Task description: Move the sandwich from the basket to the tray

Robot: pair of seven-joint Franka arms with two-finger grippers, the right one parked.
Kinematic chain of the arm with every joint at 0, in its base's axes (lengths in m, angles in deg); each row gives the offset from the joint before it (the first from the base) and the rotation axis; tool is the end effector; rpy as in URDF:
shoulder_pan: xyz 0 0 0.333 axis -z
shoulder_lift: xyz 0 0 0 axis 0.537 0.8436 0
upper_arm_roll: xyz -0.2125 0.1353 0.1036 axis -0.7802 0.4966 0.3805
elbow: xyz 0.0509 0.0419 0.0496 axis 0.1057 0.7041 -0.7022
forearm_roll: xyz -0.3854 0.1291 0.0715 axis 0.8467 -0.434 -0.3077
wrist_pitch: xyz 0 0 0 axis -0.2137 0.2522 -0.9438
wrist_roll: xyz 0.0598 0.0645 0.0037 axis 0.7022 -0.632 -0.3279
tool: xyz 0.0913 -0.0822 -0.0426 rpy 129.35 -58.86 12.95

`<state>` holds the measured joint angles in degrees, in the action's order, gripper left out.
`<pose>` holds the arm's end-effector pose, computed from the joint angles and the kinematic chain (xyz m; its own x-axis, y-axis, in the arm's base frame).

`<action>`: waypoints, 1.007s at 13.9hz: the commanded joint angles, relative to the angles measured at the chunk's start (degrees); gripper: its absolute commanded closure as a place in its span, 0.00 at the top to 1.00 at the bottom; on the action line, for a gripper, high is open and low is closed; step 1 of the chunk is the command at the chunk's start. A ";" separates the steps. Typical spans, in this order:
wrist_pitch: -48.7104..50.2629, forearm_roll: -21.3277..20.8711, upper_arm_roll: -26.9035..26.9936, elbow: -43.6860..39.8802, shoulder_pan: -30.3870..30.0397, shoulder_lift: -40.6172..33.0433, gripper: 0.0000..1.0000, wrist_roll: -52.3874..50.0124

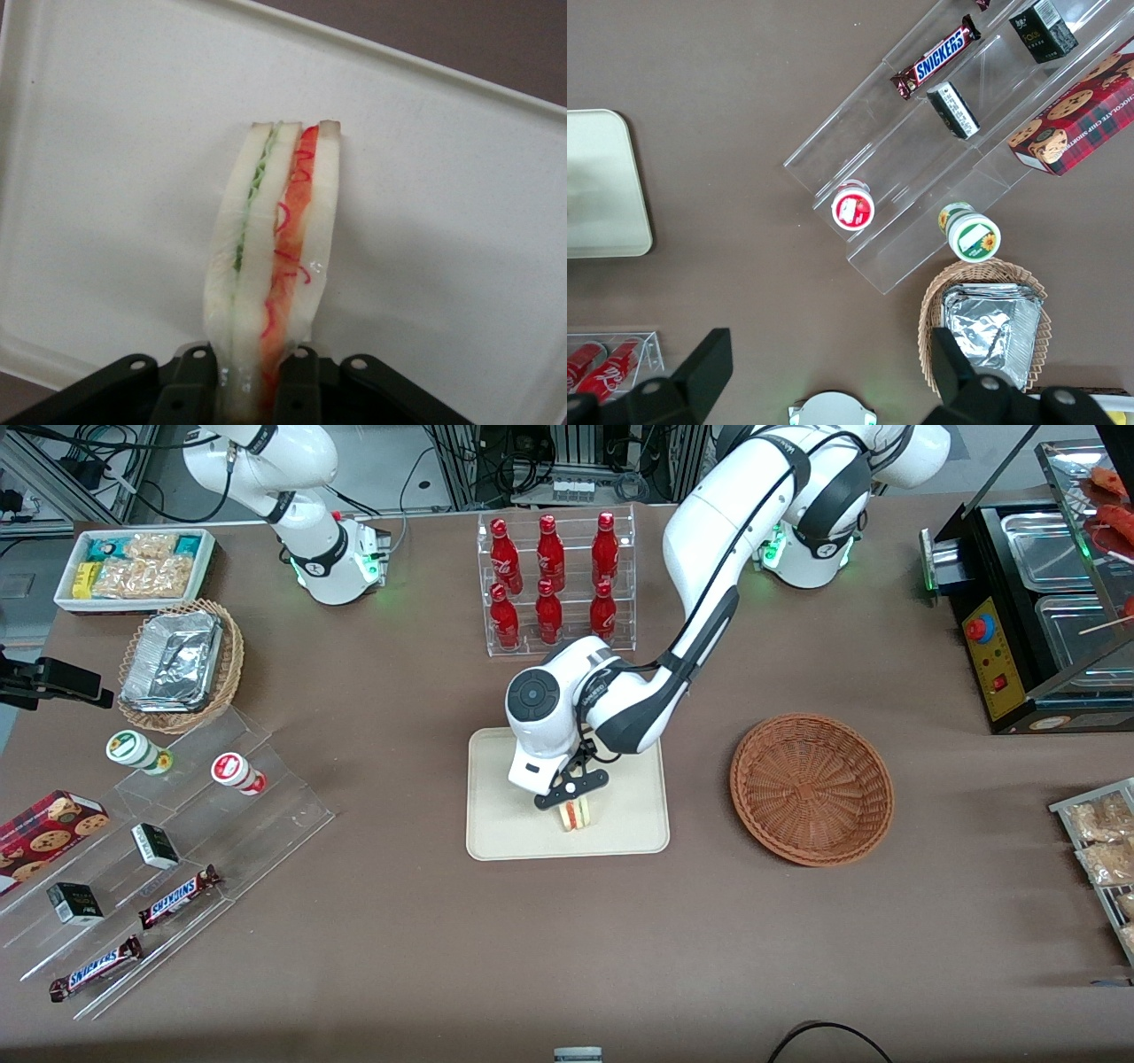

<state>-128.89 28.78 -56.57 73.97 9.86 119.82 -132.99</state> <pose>0.4997 -0.5409 0.1741 0.9346 0.3547 -0.0266 0.3522 -0.9333 -0.0705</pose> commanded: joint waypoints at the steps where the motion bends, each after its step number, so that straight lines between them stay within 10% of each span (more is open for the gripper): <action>1: -0.90 -1.11 0.23 -1.35 0.91 0.91 1.00 0.10; 14: 15.25 -0.14 0.31 -1.35 -2.86 -14.72 1.00 7.27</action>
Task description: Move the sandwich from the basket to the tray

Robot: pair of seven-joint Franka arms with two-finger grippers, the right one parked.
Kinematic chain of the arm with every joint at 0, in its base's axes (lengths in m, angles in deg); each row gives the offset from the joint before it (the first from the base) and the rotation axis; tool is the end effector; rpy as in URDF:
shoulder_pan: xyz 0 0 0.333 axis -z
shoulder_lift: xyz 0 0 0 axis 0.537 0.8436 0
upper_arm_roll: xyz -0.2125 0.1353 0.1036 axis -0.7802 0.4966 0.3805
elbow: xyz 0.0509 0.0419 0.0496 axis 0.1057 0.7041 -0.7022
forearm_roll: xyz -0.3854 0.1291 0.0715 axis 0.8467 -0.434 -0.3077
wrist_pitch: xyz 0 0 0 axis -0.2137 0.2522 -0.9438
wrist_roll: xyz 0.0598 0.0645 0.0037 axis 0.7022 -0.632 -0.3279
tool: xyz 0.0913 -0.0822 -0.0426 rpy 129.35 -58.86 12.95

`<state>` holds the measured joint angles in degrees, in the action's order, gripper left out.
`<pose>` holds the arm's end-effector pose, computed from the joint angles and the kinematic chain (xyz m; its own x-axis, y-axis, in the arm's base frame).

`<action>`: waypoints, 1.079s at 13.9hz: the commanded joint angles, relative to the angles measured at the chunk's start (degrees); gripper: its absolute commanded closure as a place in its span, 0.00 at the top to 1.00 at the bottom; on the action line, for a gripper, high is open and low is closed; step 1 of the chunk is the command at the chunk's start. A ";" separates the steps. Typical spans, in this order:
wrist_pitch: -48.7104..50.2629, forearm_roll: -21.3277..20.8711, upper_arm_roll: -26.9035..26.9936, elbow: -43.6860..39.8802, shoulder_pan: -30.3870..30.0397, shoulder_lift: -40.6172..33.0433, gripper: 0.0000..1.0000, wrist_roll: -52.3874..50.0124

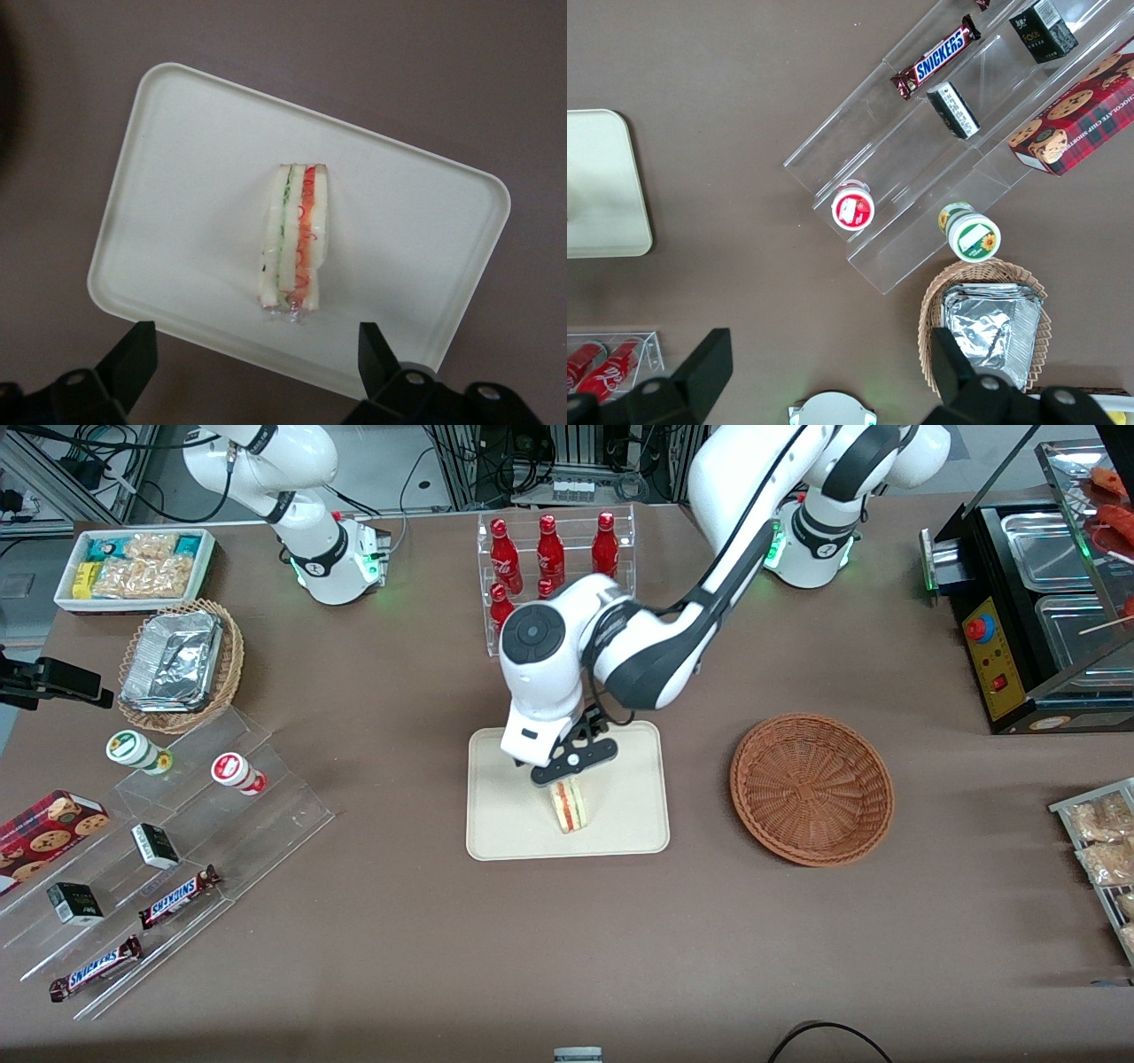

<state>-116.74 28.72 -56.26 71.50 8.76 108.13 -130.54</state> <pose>0.5137 -0.5236 0.3278 0.9395 0.3423 0.0126 0.3425 -0.9381 -0.0510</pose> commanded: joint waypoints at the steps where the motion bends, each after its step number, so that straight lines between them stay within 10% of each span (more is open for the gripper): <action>1: 4.69 0.00 0.09 1.20 -2.38 -4.10 1.00 7.29; 15: 8.13 2.64 0.00 23.96 -31.82 -28.53 1.00 58.95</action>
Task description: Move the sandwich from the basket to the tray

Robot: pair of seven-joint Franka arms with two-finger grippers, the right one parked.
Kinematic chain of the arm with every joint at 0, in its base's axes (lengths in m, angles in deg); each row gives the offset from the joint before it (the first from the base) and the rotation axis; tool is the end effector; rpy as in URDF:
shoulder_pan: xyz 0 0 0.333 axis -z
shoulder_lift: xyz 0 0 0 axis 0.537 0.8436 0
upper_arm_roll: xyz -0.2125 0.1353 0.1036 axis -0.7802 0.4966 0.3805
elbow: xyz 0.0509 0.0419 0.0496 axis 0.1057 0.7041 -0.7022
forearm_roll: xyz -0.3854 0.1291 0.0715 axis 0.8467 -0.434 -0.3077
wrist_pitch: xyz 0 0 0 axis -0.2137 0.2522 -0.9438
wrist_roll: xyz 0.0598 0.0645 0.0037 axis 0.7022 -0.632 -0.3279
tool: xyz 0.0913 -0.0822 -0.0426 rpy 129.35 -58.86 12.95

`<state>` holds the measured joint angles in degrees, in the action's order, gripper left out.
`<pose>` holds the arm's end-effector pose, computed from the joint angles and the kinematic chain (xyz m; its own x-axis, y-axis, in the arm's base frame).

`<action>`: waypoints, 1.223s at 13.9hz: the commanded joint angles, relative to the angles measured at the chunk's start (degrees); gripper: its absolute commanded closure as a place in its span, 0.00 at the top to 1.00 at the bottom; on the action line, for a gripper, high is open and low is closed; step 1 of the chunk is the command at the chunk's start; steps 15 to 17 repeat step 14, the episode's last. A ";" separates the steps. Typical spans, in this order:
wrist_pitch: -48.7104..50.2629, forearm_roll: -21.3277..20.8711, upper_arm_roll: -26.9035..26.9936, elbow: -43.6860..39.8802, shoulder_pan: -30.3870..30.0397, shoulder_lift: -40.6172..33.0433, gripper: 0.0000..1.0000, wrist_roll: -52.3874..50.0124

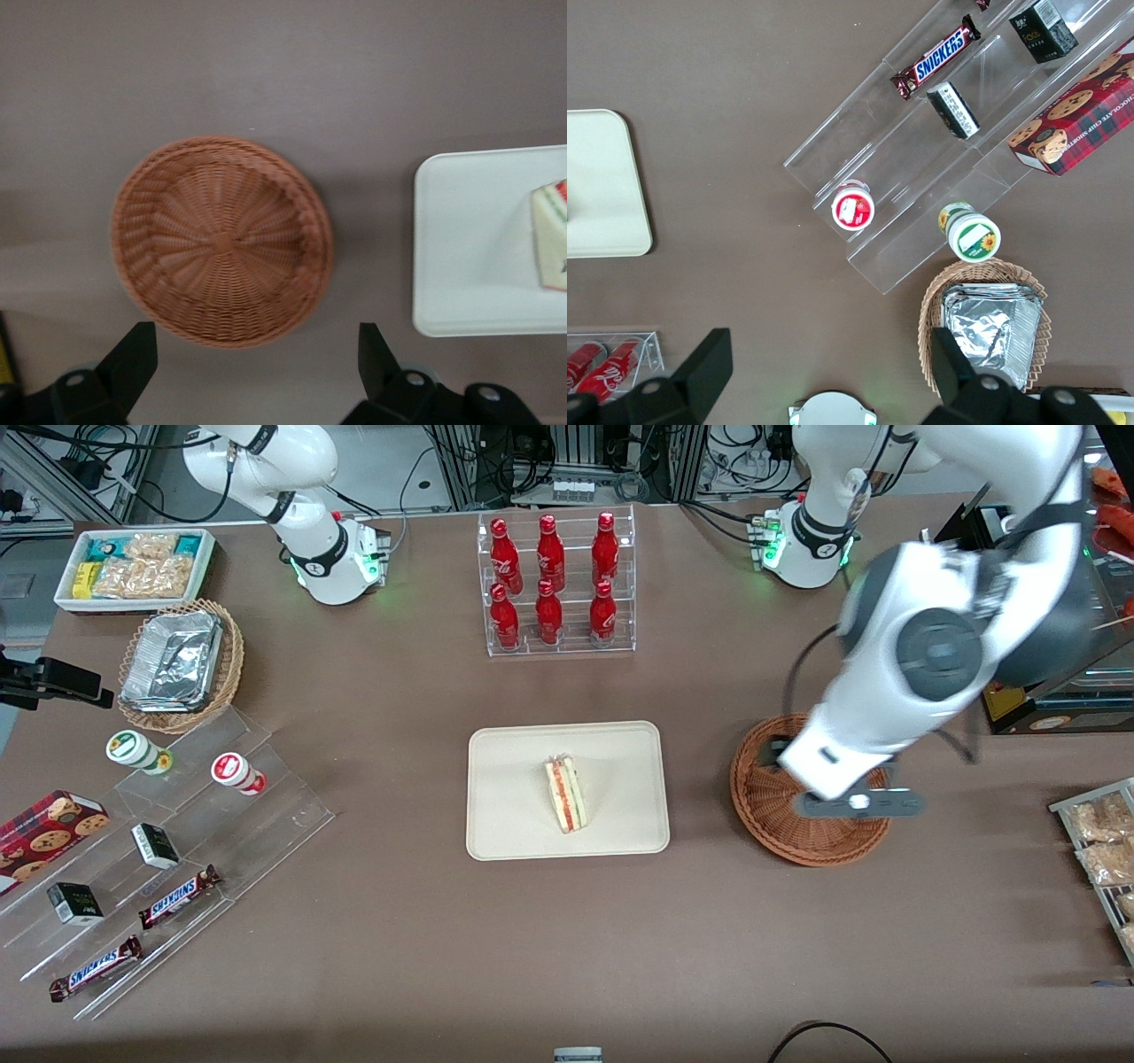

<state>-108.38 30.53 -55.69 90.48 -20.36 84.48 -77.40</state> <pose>0.6156 -0.1877 0.4384 0.9936 -0.0632 -0.0934 -0.0702 -0.9948 -0.0742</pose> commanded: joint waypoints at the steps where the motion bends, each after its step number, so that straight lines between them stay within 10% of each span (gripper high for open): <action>1: 0.03 0.83 -0.57 5.42 -4.37 -5.76 1.00 8.37; 6: 3.81 1.89 -0.48 4.90 -10.36 -8.83 1.00 21.22; 17: 7.07 1.80 1.19 2.88 -13.53 -12.88 1.00 16.58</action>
